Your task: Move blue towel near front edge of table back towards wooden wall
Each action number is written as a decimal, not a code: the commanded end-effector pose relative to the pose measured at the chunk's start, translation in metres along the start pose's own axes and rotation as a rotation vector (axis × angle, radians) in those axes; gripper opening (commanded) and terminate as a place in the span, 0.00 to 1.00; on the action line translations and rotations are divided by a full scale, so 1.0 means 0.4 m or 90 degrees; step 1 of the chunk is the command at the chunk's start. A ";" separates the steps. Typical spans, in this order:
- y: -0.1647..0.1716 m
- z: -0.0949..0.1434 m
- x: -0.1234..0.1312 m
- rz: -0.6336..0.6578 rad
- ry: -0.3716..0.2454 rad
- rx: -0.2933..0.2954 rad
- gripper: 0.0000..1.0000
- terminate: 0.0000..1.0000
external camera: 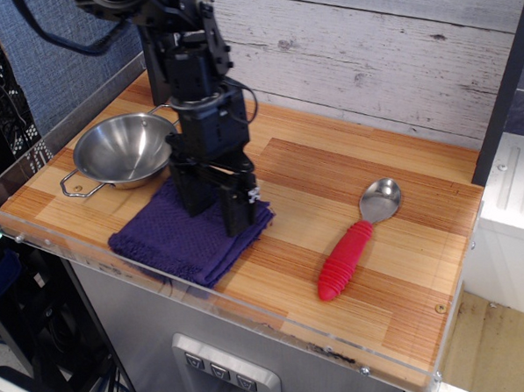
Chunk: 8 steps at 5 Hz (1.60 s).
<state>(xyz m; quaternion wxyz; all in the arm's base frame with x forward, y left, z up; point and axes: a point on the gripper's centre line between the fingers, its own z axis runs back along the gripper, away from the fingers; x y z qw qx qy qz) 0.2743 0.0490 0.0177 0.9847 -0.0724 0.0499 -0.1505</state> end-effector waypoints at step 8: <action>-0.063 0.046 0.357 -0.048 -0.112 0.030 1.00 0.00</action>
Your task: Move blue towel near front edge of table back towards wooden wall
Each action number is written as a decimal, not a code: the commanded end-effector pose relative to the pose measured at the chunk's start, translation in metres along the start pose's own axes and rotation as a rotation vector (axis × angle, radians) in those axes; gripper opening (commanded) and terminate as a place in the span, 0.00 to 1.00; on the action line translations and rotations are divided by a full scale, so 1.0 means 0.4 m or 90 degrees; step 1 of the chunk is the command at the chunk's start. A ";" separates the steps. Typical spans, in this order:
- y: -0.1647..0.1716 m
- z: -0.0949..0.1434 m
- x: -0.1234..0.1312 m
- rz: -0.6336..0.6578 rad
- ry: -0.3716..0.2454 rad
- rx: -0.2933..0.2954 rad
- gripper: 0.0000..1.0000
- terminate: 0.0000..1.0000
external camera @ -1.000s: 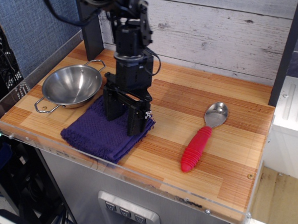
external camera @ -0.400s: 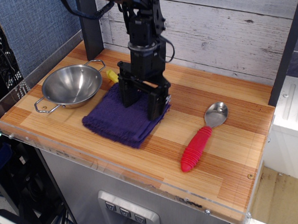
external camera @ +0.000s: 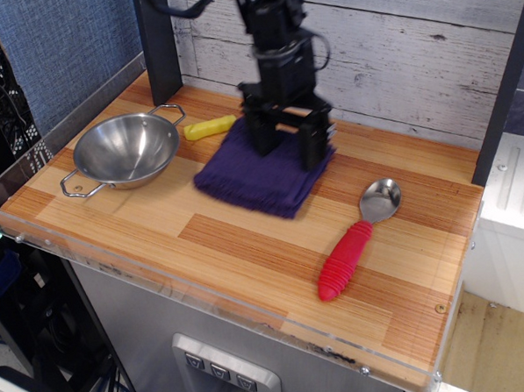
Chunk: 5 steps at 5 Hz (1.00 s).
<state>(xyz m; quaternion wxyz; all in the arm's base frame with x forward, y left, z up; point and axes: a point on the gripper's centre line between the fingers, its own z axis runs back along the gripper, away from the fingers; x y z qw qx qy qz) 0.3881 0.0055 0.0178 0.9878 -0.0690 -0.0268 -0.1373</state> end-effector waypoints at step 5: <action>-0.081 0.363 0.015 0.168 -0.231 0.171 1.00 0.00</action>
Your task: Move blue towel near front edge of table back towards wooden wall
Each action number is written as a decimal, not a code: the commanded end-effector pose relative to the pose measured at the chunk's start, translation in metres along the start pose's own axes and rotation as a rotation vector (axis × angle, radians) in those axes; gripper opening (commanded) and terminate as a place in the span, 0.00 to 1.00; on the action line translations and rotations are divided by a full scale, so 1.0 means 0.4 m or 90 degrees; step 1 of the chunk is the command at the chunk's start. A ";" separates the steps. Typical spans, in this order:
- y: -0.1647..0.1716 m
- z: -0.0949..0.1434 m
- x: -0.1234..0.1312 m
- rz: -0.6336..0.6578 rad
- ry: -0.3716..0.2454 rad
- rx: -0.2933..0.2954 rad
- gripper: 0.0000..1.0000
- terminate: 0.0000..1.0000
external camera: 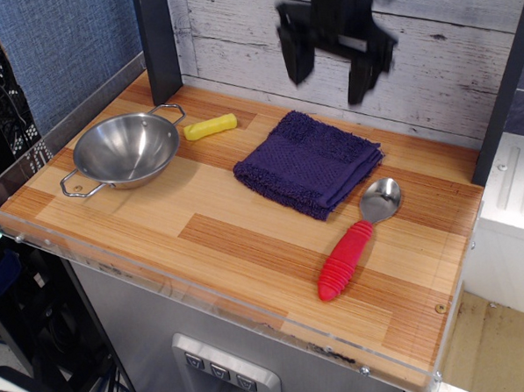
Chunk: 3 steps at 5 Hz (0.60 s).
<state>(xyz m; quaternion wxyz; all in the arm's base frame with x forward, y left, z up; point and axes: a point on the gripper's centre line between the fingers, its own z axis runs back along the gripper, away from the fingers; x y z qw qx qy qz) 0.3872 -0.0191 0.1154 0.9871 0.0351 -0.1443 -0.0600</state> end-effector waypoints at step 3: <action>0.019 0.210 -0.001 0.096 -0.042 -0.068 1.00 0.00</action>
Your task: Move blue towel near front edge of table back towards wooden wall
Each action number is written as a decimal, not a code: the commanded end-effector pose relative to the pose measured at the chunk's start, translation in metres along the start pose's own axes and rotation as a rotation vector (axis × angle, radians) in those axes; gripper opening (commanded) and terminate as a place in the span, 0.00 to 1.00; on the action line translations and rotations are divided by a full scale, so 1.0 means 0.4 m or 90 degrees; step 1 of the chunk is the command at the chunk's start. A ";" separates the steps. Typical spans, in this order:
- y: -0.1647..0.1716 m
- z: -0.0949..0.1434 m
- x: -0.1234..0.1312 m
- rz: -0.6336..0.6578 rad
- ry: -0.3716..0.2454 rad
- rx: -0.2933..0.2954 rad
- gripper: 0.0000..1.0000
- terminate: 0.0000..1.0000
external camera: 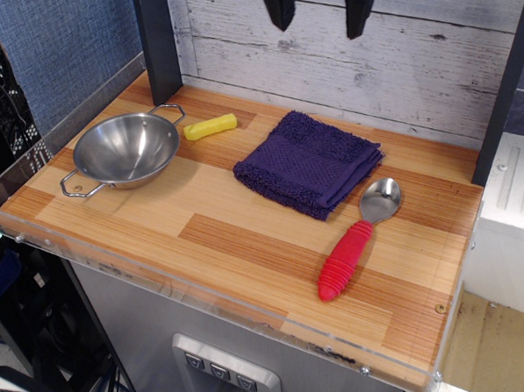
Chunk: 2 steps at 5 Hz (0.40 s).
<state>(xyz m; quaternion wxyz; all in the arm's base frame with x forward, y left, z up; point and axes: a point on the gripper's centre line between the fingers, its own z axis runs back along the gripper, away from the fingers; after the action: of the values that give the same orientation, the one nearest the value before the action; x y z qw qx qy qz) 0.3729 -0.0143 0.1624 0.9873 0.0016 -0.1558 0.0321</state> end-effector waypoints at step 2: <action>0.003 0.127 -0.003 -0.033 -0.023 -0.037 1.00 0.00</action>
<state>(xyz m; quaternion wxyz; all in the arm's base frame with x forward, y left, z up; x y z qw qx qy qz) 0.3628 -0.0138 0.1777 0.9918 -0.0208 -0.1258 0.0033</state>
